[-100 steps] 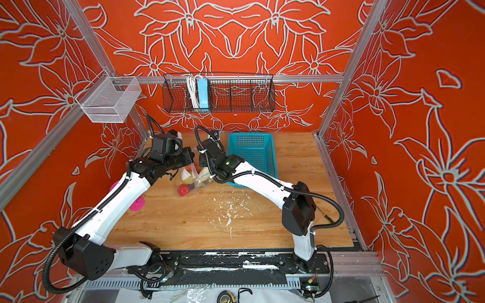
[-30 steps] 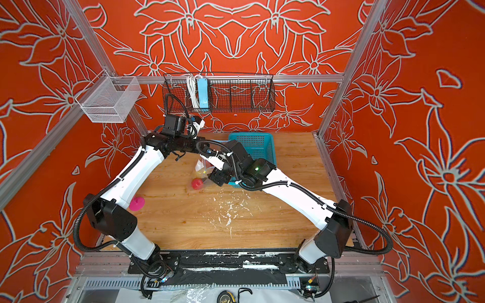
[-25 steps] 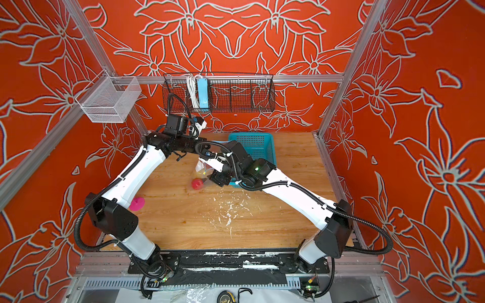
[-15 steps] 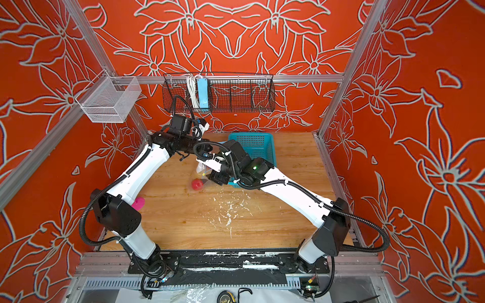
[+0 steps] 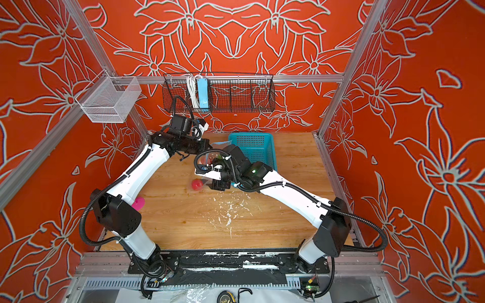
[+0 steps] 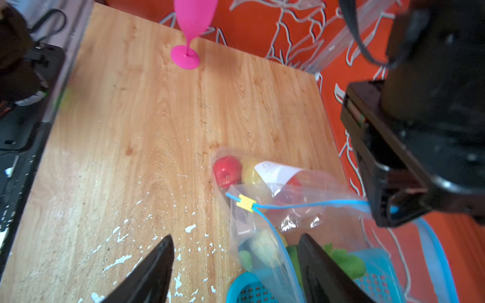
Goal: Place the food in the zip-top bag and seal the zipper
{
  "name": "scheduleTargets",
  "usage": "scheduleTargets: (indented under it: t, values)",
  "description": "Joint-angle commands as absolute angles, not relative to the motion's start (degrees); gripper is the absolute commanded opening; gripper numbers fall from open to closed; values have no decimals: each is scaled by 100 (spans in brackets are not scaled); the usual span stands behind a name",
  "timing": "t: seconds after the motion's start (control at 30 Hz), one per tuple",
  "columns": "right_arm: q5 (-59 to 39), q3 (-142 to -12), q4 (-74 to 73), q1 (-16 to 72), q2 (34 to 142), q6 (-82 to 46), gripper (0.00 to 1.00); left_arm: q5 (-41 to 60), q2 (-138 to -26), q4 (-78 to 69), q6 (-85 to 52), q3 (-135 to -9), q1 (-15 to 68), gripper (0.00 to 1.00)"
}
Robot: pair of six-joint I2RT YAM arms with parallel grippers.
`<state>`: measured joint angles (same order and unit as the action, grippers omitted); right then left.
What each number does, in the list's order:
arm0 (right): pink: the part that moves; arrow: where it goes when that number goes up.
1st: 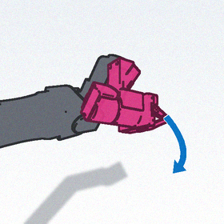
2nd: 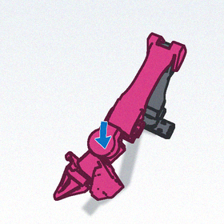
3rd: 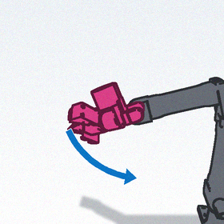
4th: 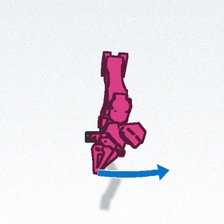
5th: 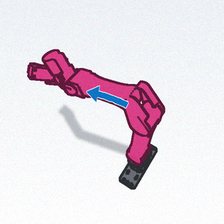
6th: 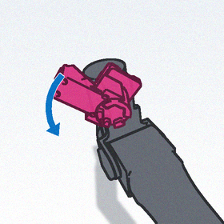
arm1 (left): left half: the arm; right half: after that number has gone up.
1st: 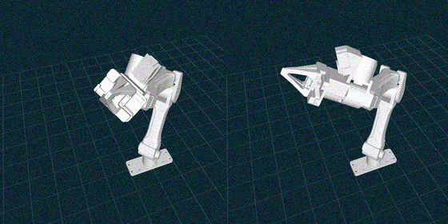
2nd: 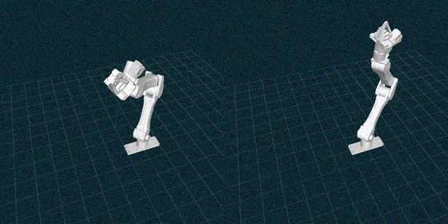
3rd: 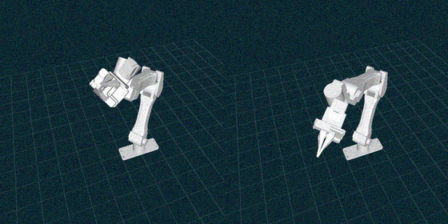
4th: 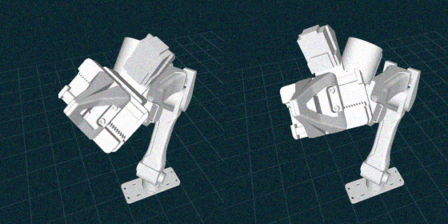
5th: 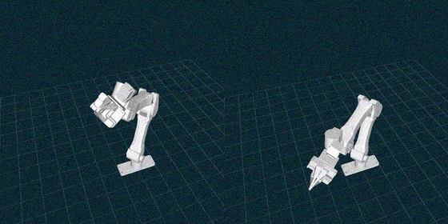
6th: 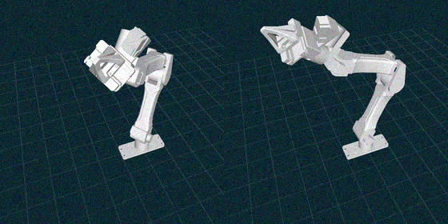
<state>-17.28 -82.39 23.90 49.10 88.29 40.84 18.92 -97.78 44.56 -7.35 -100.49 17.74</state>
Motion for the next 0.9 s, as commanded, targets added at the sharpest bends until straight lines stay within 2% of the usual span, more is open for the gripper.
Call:
scheduleTargets:
  t: [0.0,0.03,0.13,0.2,0.33,0.43,0.5,0.57,0.7,0.77,0.87]
  values:
    - [-2083,-8518,2715,4878,8806,4924,80,1837,-9766,4616,-712,-10070,1802,0]
    - [-2022,-8647,2803,4878,8864,4991,81,1837,-9765,4623,-720,-10064,1801,0]
    - [-1922,-8869,2918,4878,9033,5104,95,1854,-9756,4606,-747,-10038,1802,0]
    - [-1972,-8900,2885,4902,9090,5215,97,1863,-9769,4604,-743,-10041,1801,0]
    - [-1981,-8615,2499,4948,9022,5641,90,1914,-9784,4623,-747,-10070,1802,0]
    - [-1932,-8823,2775,4985,9178,5801,87,1916,-9791,4622,-738,-10085,1802,0]
    - [-1843,-8948,2928,5028,9275,5868,81,1924,-9805,4621,-738,-10091,1802,0]
    - [-1768,-8976,2941,5058,9348,5919,71,1957,-9823,4630,-730,-10090,1802,0]
    - [-1619,-9034,3079,5139,9503,6117,63,1961,-9857,4680,-721,-10138,1802,0]
    - [-1499,-9086,3116,5189,9569,6219,55,1951,-9877,4702,-721,-10169,1802,0]
    - [-1419,-9152,3103,5216,9623,6309,55,1951,-9879,4702,-737,-10178,1800,0]
